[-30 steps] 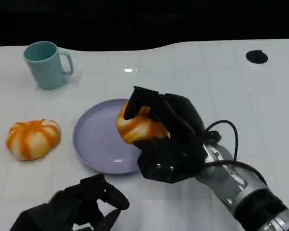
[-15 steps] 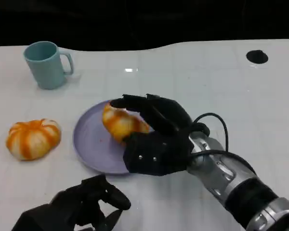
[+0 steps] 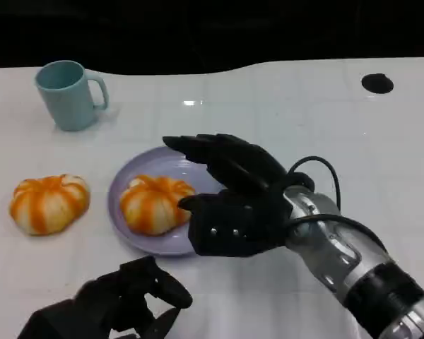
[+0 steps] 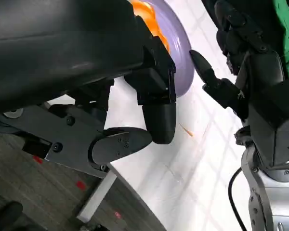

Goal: Grasp the bread from the table and place it into the plate.

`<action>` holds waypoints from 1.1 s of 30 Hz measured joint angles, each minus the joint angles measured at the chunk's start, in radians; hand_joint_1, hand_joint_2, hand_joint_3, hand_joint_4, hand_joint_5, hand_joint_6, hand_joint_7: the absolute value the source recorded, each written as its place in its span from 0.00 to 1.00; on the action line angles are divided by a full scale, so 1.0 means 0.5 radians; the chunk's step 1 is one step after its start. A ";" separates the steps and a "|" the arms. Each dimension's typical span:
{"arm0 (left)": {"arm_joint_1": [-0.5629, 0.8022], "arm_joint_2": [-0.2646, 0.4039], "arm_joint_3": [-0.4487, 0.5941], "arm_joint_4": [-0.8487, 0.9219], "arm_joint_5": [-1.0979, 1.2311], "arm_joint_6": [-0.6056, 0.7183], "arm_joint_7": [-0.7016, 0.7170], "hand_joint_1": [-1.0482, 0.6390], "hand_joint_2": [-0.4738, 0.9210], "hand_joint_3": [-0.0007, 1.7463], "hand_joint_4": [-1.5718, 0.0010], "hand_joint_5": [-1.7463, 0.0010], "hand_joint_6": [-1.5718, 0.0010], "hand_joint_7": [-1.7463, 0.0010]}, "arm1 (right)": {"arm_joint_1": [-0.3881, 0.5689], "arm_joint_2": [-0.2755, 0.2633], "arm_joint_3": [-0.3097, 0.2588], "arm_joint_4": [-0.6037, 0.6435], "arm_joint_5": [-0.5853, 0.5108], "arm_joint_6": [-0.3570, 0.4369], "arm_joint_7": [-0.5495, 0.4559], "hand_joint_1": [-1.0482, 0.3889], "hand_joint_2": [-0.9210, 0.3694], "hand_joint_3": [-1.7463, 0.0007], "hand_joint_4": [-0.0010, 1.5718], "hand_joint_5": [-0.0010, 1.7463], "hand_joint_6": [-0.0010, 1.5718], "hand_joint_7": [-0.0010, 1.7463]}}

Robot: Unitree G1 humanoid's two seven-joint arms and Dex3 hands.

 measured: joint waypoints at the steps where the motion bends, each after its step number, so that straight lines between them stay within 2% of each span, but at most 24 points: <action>1: 0.000 0.000 0.000 0.000 0.002 0.000 0.000 0.47 0.92 0.36 0.60 0.00 0.60 0.27 | 0.024 -0.018 0.000 -0.046 0.000 0.000 0.014 0.27 0.00 0.81 0.01 0.10 0.12 0.00; 2: 0.000 0.000 -0.001 0.000 0.006 -0.001 0.000 0.47 0.92 0.36 0.60 0.00 0.60 0.27 | 0.049 -0.040 0.000 -0.096 0.000 -0.001 0.031 0.27 0.00 0.81 0.02 0.10 0.12 0.01; 5: -0.001 0.000 -0.003 0.000 0.012 -0.002 0.000 0.46 0.92 0.36 0.60 0.00 0.60 0.26 | 0.133 -0.123 -0.005 -0.253 0.003 -0.010 0.061 0.28 0.00 0.83 0.00 0.20 0.15 0.01; 12: -0.015 0.001 -0.013 0.004 0.026 -0.006 0.000 0.47 0.92 0.36 0.59 0.00 0.60 0.26 | 0.389 -0.297 -0.063 -0.615 0.113 -0.096 0.152 0.28 0.00 0.86 0.00 0.29 0.16 0.02; 21: -0.027 0.002 -0.018 0.028 0.027 -0.018 0.000 0.47 0.91 0.37 0.58 0.00 0.60 0.26 | 0.725 -0.520 -0.232 -1.038 0.330 -0.275 0.280 0.34 0.00 0.87 0.02 0.43 0.21 0.04; 29: -0.031 0.005 -0.023 0.030 0.033 -0.018 0.001 0.48 0.92 0.37 0.60 0.00 0.61 0.27 | 0.997 -0.695 -0.409 -1.264 0.477 -0.420 0.354 0.46 0.00 0.91 0.22 0.52 0.33 0.09; 33: -0.032 0.006 -0.023 0.030 0.033 -0.018 0.000 0.48 0.92 0.37 0.59 0.00 0.60 0.27 | 1.116 -0.730 -0.504 -1.308 0.508 -0.509 0.332 0.55 0.02 0.92 0.37 0.58 0.45 0.15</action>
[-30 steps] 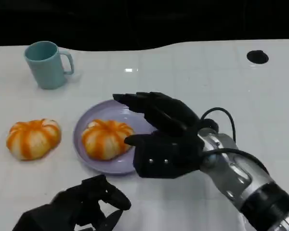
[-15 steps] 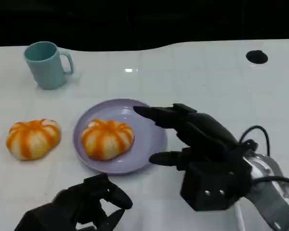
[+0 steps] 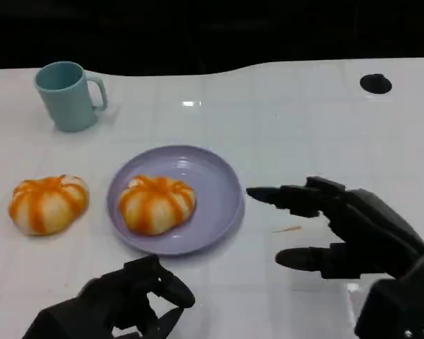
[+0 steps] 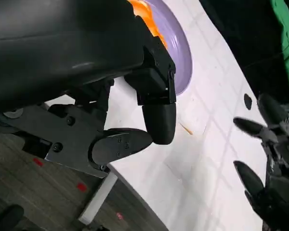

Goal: Grasp the bread from the table and place it into the plate.

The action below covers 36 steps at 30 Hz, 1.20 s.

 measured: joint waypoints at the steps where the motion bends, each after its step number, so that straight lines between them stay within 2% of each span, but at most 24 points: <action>1: -0.001 0.001 0.000 0.000 0.000 0.000 0.000 0.48 0.92 0.37 0.58 0.00 0.60 0.27 | 0.027 -0.001 -0.021 -0.007 0.018 -0.022 -0.006 0.57 0.02 0.92 0.39 0.59 0.48 0.17; 2: -0.002 0.001 0.001 0.000 0.000 0.000 0.000 0.48 0.92 0.37 0.58 0.00 0.60 0.27 | 0.060 0.000 -0.048 -0.009 0.052 -0.057 -0.016 0.58 0.02 0.92 0.41 0.60 0.50 0.19; 3: -0.002 0.002 0.001 0.000 0.000 -0.001 0.000 0.48 0.92 0.37 0.58 0.00 0.60 0.27 | 0.087 0.000 -0.071 -0.009 0.073 -0.092 -0.029 0.60 0.05 0.88 0.43 0.64 0.51 0.27; 6: -0.004 0.003 0.002 0.001 -0.001 -0.001 0.000 0.48 0.92 0.37 0.58 0.00 0.60 0.27 | 0.155 0.005 -0.127 0.000 0.116 -0.223 -0.078 0.62 0.19 0.65 0.46 0.75 0.47 0.50; 9: -0.007 0.004 0.002 0.005 -0.001 -0.002 0.000 0.48 0.92 0.38 0.58 0.00 0.60 0.27 | 0.210 0.007 -0.180 0.008 0.147 -0.292 -0.115 0.66 0.34 0.43 0.49 0.82 0.50 0.58; 15: -0.014 0.008 0.004 0.009 -0.001 -0.001 0.000 0.48 0.91 0.38 0.57 0.00 0.60 0.27 | 0.398 0.015 -0.274 -0.079 0.107 -0.254 -0.184 0.71 0.47 0.25 0.54 0.99 0.56 0.66; 19: -0.016 0.008 0.012 0.009 -0.007 0.001 0.000 0.48 0.91 0.38 0.58 0.00 0.60 0.27 | 0.524 0.015 -0.309 -0.217 0.053 -0.199 -0.198 0.73 0.54 0.18 0.57 1.00 0.57 0.72; 23: -0.017 0.015 0.039 0.009 -0.010 0.002 -0.001 0.47 0.91 0.37 0.59 0.00 0.60 0.28 | 0.611 0.016 -0.325 -0.254 0.004 -0.190 -0.223 0.72 0.57 0.16 0.59 1.00 0.57 0.74; 36: -0.018 0.036 0.065 0.037 -0.040 -0.006 -0.001 0.48 0.91 0.37 0.59 0.00 0.59 0.28 | 0.648 0.065 -0.328 -0.168 -0.313 -0.184 -0.493 0.69 0.59 0.14 0.62 1.00 0.57 0.79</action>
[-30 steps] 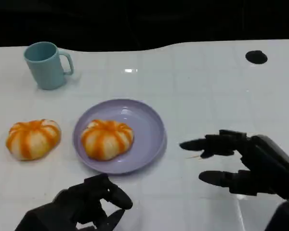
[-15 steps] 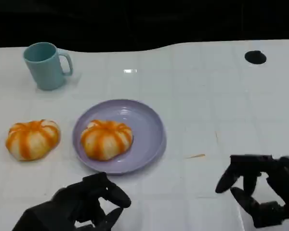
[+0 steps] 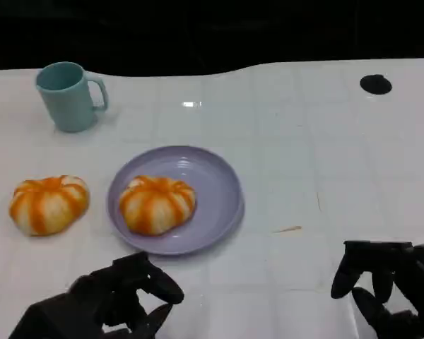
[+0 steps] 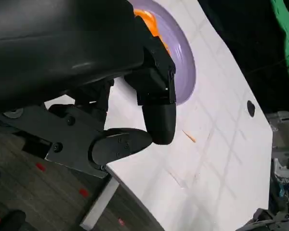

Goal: Grasp the bread from the table and place it into the plate.

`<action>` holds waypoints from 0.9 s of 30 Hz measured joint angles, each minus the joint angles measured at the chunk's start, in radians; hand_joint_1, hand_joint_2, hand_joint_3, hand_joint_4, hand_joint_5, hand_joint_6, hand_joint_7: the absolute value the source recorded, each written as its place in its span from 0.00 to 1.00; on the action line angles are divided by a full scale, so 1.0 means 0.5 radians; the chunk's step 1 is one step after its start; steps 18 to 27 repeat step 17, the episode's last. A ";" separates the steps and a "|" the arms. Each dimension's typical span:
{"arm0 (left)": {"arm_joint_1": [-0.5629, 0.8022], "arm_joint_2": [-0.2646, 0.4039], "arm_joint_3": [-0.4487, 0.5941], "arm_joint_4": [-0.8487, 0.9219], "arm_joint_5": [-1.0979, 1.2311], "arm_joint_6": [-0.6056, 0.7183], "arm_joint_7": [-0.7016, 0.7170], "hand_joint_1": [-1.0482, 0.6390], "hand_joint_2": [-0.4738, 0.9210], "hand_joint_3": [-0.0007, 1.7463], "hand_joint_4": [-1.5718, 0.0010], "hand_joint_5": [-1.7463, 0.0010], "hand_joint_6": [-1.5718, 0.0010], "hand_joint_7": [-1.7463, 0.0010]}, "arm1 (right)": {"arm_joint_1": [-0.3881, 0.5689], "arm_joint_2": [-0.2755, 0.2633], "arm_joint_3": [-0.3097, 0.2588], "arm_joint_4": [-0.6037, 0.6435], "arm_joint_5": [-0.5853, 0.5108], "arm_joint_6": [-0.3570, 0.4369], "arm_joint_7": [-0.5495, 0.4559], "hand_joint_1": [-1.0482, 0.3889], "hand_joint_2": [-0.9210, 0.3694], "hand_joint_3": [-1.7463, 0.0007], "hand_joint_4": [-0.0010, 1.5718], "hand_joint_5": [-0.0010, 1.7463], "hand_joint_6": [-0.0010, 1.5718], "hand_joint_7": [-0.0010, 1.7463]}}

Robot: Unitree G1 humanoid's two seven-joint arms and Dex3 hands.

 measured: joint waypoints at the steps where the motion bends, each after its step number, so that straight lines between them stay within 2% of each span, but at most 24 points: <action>1: 0.000 0.000 0.001 0.000 -0.004 -0.001 0.000 0.48 0.91 0.37 0.59 0.00 0.59 0.28 | 0.000 0.002 0.002 0.009 -0.006 -0.002 -0.012 0.69 0.59 0.14 0.62 1.00 0.56 0.79; 27: 0.002 0.011 0.008 0.024 -0.006 -0.059 0.000 0.49 0.91 0.37 0.60 0.00 0.60 0.28 | -0.003 0.020 0.032 0.020 -0.038 0.051 -0.036 0.69 0.59 0.17 0.62 1.00 0.57 0.80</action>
